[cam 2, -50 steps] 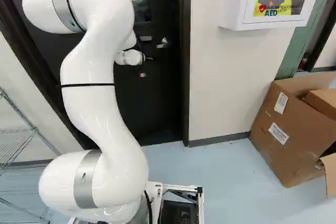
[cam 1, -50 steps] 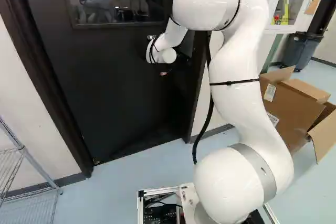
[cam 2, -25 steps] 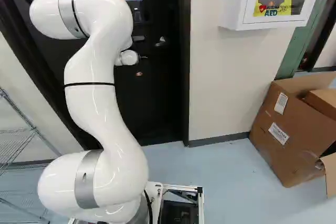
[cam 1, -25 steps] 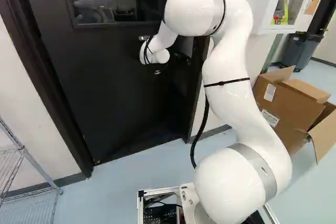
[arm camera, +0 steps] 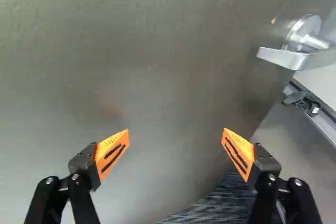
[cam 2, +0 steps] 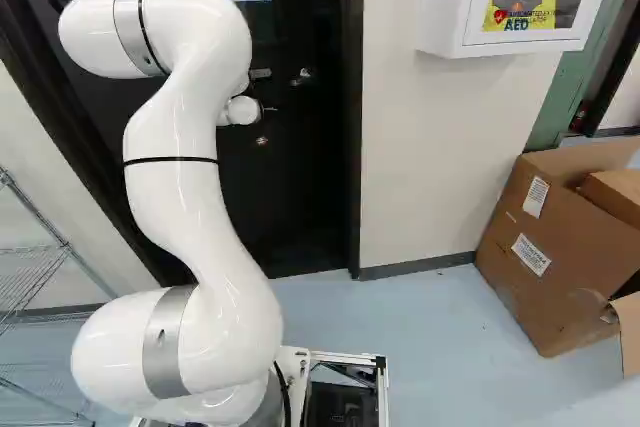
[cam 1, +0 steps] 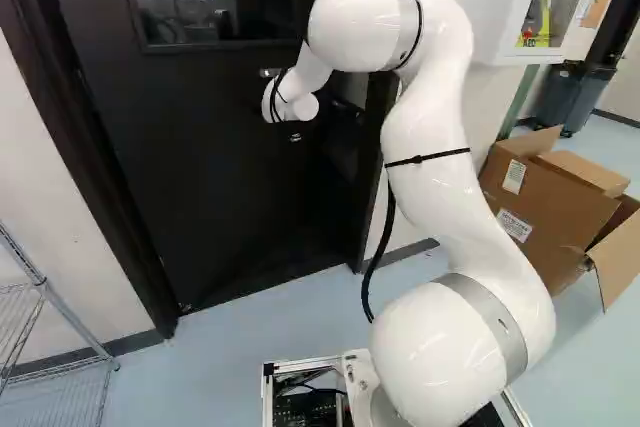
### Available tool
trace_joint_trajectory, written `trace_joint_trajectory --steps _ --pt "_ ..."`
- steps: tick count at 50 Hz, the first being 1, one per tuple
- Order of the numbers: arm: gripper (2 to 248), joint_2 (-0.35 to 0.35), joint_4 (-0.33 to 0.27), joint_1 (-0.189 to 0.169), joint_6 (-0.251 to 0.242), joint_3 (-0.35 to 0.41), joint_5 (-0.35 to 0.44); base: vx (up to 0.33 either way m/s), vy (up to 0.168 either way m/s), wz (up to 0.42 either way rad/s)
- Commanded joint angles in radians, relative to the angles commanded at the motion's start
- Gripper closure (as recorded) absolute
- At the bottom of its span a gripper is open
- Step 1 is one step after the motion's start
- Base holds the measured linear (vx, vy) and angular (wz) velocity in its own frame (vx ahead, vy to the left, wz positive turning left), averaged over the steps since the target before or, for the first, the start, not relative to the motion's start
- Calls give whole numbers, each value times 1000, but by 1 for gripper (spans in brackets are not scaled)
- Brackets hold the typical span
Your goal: Open the door and move inside
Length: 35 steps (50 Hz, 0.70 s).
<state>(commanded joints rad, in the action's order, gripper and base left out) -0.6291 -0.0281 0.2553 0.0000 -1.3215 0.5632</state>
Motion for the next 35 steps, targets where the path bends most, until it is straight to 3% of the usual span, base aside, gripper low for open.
trace_joint_trajectory --steps 35 --pt "3 167 0 -36 0 217 0 0 0 0"
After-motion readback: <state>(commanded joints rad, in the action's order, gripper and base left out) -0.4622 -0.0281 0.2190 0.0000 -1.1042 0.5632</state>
